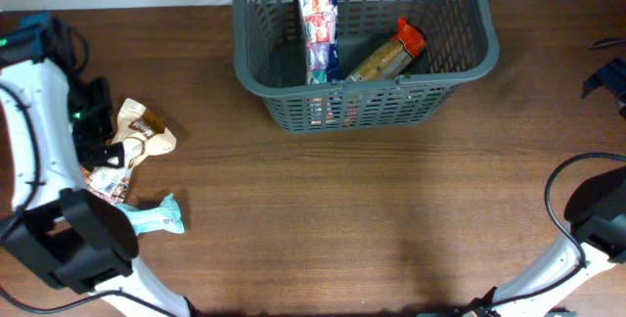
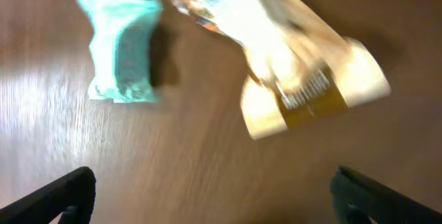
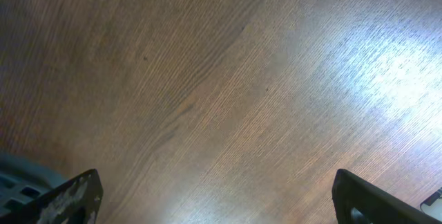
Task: Pack container
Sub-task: 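Return the left gripper to the beige bread-roll wrapper bag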
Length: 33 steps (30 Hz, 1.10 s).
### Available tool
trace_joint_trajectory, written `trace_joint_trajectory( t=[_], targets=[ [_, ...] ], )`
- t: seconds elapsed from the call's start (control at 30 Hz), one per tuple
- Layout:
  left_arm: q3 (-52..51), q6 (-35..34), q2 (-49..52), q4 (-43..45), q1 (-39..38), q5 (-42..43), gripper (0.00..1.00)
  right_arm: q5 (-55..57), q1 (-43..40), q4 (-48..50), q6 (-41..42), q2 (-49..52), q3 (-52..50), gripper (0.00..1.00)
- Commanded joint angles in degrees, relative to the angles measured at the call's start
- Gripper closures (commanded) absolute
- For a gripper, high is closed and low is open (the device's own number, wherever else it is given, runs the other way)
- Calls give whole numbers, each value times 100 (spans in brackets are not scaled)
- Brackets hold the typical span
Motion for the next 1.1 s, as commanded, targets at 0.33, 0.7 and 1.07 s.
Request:
trace_joint_trajectory(
  t=[0.33, 0.7, 1.07],
  targets=[
    [-1187, -1121, -26, 1373, 343, -568, 0, 90, 0, 2, -33, 9, -31, 1],
    [-2000, -1150, 59, 2992, 361, -525, 0, 90, 0, 2, -33, 9, -28, 1],
    [-2074, -1814, 529, 2966, 361, -505, 0, 90, 0, 2, -35, 9, -31, 1]
  ],
)
